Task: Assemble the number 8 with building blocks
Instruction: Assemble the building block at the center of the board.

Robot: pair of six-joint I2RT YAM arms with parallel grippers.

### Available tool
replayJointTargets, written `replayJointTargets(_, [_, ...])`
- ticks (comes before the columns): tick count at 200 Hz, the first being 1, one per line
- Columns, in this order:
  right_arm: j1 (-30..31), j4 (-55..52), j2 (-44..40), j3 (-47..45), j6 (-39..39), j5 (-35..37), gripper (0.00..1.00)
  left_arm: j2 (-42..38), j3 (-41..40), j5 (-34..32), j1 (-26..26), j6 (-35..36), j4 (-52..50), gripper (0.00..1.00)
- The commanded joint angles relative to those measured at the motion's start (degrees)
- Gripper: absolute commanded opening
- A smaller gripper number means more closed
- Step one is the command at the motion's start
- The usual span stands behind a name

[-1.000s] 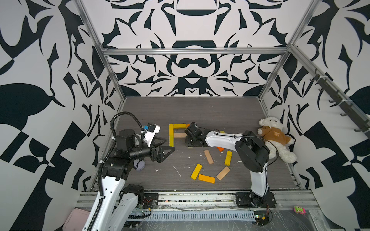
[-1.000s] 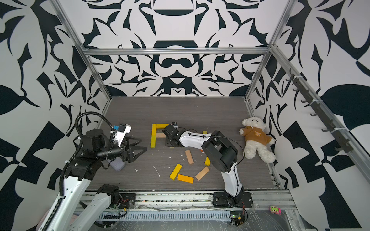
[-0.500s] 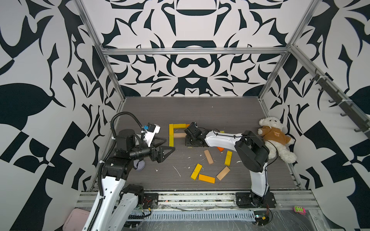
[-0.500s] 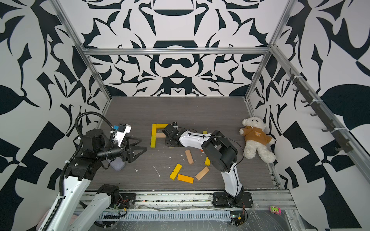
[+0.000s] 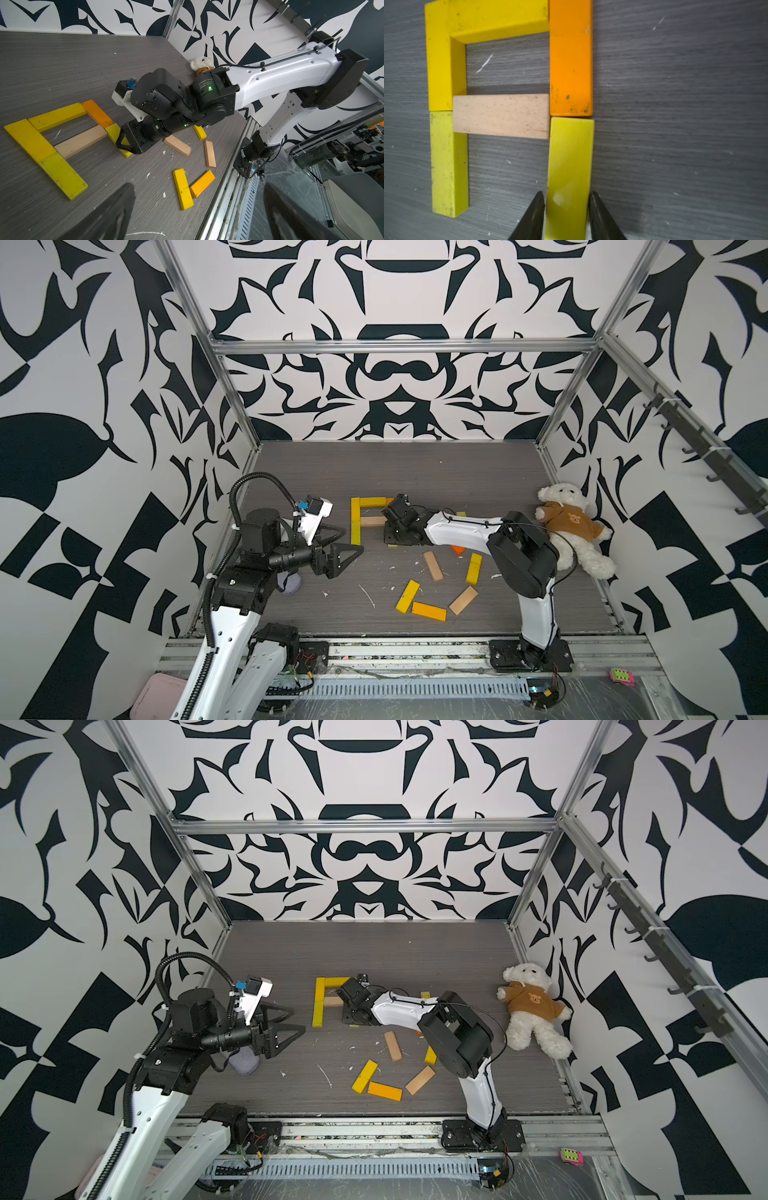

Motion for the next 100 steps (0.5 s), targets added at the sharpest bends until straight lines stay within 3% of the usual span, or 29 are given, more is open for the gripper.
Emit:
replayJointTargets(1, [0.39,0.83,0.28,1.35,0.41,0.46,0.38,-0.60,-0.36,0.81,0.24,0.24,0.62,0.99])
replayJointTargets(100, [0.41,-0.35,0.55,2.45,-0.36,1.28,0.35,-0.53,-0.39,0.73,0.23,0.22,0.68,0.99])
